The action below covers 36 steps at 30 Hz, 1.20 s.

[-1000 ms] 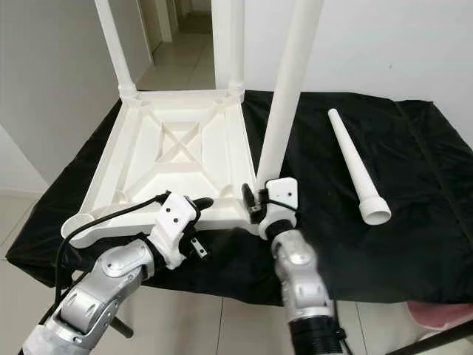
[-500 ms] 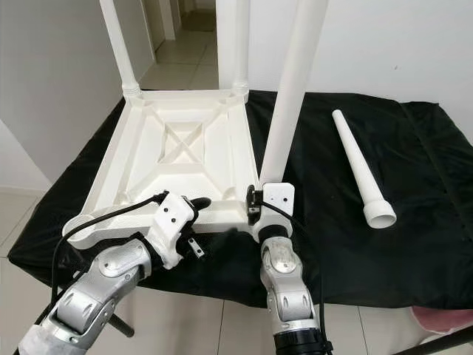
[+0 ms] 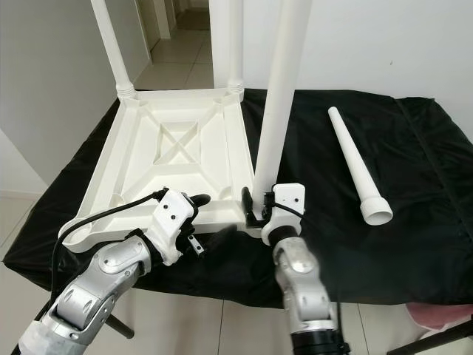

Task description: Building children table

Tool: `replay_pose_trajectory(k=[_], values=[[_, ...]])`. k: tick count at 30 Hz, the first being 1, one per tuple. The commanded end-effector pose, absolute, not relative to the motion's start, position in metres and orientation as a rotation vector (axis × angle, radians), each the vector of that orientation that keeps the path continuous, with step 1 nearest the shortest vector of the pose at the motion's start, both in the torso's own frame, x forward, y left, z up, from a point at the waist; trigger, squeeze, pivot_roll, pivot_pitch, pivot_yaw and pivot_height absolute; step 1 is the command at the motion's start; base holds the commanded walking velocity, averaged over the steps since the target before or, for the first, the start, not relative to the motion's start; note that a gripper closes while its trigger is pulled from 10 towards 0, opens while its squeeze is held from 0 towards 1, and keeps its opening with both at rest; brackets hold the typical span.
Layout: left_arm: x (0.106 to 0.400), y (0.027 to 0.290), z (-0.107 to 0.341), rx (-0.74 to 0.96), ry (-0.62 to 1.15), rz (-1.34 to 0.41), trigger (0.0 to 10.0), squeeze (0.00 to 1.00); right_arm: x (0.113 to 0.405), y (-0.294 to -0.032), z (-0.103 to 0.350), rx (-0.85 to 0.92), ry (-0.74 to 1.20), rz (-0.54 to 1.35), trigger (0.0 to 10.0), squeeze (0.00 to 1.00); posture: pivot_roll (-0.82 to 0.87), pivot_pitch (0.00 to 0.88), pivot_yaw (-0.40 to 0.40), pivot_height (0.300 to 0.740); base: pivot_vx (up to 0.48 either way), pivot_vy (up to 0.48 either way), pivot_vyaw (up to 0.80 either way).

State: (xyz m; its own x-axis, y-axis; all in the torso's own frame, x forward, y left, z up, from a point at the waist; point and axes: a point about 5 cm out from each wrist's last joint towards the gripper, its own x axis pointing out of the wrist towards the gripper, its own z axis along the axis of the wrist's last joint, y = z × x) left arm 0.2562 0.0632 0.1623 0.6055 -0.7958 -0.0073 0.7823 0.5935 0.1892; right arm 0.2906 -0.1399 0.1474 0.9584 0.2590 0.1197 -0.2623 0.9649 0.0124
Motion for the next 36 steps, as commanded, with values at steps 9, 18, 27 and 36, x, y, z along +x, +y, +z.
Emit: replay_pose_trajectory(k=[9, 18, 27, 36], values=[[0.252, 0.062, 0.158, 0.193, -0.064, -0.972, 10.0, 0.00, 0.309, -0.137, 0.152, -0.067, -0.160, 0.523, 10.0, 0.00, -0.04, 0.042, 0.057, 0.740, 0.000, 0.000, 0.00], [0.248, 0.059, 0.156, 0.196, -0.052, -1.001, 10.0, 0.00, 0.319, -0.143, 0.153, -0.105, -0.146, 0.618, 6.1, 0.00, -0.04, 0.045, 0.051, 0.740, 0.000, 0.000, 0.00], [0.247, 0.058, 0.155, 0.189, -0.048, -0.994, 10.0, 0.00, 0.318, -0.153, 0.144, -0.106, -0.115, 0.661, 0.0, 0.00, -0.04, 0.051, 0.034, 0.740, 0.000, 0.000, 0.00], [0.245, 0.057, 0.152, 0.189, -0.045, -0.998, 10.0, 0.00, 0.312, -0.157, 0.133, -0.100, -0.069, 0.657, 10.0, 0.00, -0.05, 0.040, 0.027, 0.740, 0.000, 0.000, 0.00]])
